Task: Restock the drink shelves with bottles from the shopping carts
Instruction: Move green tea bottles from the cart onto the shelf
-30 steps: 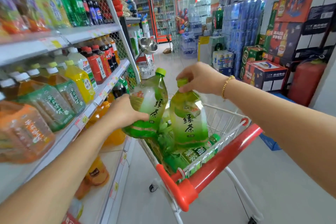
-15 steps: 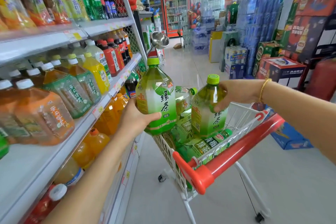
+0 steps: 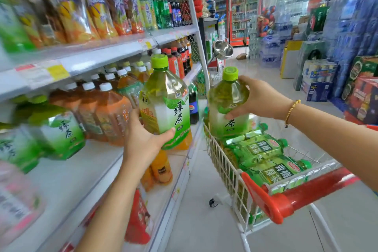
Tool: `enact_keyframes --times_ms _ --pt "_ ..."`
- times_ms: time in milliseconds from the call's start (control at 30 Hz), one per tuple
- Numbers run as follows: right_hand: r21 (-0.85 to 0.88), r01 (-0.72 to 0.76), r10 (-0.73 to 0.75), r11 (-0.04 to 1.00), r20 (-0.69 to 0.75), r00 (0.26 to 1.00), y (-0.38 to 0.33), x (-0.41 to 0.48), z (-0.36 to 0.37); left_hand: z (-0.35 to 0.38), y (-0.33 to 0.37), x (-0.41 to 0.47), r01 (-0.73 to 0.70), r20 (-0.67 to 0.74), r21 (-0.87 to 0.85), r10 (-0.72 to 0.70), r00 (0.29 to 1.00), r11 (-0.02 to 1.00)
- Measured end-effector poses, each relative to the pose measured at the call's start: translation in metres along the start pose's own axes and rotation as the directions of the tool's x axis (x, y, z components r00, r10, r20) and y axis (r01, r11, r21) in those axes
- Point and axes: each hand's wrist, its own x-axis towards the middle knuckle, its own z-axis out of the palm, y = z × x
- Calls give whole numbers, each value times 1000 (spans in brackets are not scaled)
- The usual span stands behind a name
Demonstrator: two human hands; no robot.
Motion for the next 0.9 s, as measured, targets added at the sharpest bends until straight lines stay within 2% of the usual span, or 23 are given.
enact_keyframes --times_ms 133,233,333,533,700,800,900 --pt "244 147 -150 958 -7 989 -57 33 32 -60 -24 -17 43 -198 133 -16 980 990" --pt "344 202 -225 917 25 974 -94 47 67 -97 -47 -36 132 -326 183 -66 943 974" --pt "350 281 -312 894 35 949 -126 55 104 -119 -67 -53 233 -429 244 -110 896 942" --pt "454 320 -395 832 79 915 -170 66 169 -118 -89 -60 292 -590 257 -89 802 921" --pt "500 249 -350 830 120 929 -184 91 207 -115 -101 -36 334 -714 226 -77 696 915" --pt "477 253 -350 842 125 928 -191 104 218 -109 -111 -27 339 -740 230 -62 669 912" --pt "372 315 -384 873 124 915 -198 112 229 -98 -123 -29 309 -770 236 -16 637 921"
